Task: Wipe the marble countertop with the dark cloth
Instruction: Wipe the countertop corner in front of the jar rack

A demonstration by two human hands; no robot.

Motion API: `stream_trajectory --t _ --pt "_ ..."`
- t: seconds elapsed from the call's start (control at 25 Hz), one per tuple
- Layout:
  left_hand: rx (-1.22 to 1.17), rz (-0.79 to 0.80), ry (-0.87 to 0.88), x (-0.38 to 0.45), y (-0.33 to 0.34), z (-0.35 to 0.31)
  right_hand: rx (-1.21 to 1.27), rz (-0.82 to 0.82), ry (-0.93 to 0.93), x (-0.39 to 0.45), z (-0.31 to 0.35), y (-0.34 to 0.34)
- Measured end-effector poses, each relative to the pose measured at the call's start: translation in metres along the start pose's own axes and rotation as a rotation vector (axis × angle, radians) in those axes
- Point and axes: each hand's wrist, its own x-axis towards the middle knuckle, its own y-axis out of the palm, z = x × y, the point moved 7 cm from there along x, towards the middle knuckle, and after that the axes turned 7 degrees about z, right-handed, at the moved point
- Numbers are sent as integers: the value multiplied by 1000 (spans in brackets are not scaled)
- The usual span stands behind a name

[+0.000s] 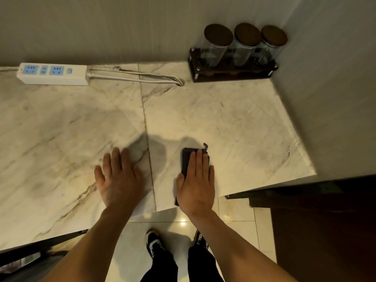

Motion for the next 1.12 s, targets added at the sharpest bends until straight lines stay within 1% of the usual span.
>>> stream_trajectory --t 0.08,0.16,0.28,0.36,0.48,0.6,0.84,1.12 --pt "-34 -11 4 0 -6 -11 -46 29 -105 -3 -8 -2" --pt "-75 -8 50 0 -7 -31 -76 65 -217 -3 -18 -2" --pt "-93 -9 90 4 -4 -61 -99 128 -427 0 -30 -6" --pt "-131 4 59 9 2 -74 -151 186 -560 6 -38 -10" --pt "-199 4 -41 15 9 -84 -214 286 -700 17 -46 -14" --pt "-217 7 -100 16 16 -87 -241 334 -791 23 -50 -14" --pt "-138 11 -119 16 23 -88 -302 361 -949 45 -54 -18" --pt "-47 79 -168 20 27 -91 -307 355 -963 84 -53 -22"
